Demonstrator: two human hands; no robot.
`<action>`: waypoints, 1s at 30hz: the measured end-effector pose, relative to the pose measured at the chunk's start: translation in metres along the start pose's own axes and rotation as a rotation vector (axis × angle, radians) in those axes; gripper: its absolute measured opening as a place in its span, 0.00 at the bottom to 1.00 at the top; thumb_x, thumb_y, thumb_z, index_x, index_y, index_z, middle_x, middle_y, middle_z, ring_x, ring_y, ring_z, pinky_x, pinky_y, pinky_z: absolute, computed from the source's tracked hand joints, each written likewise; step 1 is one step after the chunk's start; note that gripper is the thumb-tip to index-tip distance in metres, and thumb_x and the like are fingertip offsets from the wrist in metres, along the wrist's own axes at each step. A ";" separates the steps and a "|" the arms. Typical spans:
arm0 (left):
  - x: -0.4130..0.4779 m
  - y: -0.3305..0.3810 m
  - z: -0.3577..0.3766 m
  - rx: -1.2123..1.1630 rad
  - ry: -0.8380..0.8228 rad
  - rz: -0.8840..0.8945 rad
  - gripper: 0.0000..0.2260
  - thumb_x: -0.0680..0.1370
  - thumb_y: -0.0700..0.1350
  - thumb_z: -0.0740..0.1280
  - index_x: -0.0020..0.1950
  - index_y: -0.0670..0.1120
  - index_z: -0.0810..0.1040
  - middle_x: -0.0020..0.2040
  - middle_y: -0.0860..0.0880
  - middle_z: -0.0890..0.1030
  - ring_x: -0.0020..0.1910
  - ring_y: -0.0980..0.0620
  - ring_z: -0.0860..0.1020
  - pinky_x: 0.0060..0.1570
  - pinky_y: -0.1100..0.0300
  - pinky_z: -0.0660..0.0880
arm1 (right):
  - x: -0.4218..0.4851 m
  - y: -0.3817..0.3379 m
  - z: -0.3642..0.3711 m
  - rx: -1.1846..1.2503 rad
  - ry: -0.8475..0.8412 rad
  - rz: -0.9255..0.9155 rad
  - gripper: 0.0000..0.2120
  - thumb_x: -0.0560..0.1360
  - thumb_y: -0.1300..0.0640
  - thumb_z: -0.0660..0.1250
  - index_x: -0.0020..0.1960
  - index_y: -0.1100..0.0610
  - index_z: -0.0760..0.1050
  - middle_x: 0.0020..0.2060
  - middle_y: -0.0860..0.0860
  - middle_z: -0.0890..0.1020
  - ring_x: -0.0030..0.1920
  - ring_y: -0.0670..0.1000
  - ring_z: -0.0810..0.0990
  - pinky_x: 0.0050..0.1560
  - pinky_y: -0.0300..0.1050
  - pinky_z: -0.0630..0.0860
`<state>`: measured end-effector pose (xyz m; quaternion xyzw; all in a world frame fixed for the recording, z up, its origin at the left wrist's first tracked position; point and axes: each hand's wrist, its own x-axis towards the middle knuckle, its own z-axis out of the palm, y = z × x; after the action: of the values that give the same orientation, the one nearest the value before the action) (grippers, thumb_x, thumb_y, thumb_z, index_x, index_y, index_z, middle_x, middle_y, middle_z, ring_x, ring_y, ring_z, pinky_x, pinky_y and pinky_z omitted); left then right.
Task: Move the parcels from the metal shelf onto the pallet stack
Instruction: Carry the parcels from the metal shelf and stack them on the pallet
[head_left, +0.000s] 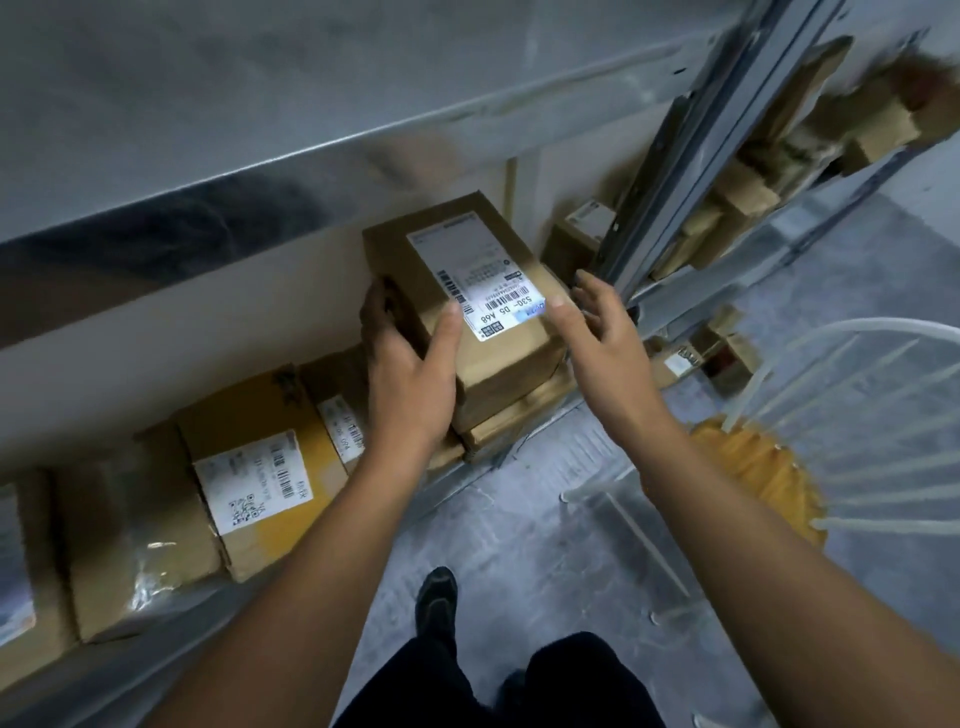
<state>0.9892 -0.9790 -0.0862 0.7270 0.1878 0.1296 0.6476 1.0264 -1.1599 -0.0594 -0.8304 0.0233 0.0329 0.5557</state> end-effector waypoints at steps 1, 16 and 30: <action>0.000 -0.001 0.003 -0.006 0.016 0.003 0.35 0.73 0.70 0.66 0.76 0.66 0.57 0.67 0.65 0.73 0.61 0.75 0.73 0.60 0.59 0.75 | 0.001 0.002 0.003 0.016 -0.036 -0.005 0.31 0.80 0.34 0.66 0.79 0.44 0.66 0.73 0.44 0.76 0.70 0.45 0.76 0.68 0.49 0.76; -0.086 0.035 0.002 -0.099 0.198 0.161 0.33 0.78 0.50 0.69 0.82 0.50 0.62 0.74 0.50 0.74 0.71 0.53 0.75 0.71 0.46 0.73 | -0.030 0.004 -0.017 0.301 -0.309 -0.224 0.18 0.74 0.35 0.70 0.59 0.41 0.71 0.53 0.36 0.82 0.55 0.44 0.84 0.49 0.41 0.81; -0.259 0.009 -0.153 -0.108 0.688 0.177 0.34 0.75 0.53 0.71 0.80 0.54 0.65 0.72 0.51 0.77 0.71 0.50 0.75 0.70 0.39 0.73 | -0.182 -0.033 0.102 0.314 -0.812 -0.352 0.19 0.71 0.36 0.72 0.57 0.42 0.72 0.55 0.44 0.81 0.58 0.49 0.81 0.59 0.56 0.81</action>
<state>0.6920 -0.9578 -0.0431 0.6191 0.3240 0.4323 0.5700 0.8443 -1.0523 -0.0531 -0.6476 -0.3325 0.2565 0.6358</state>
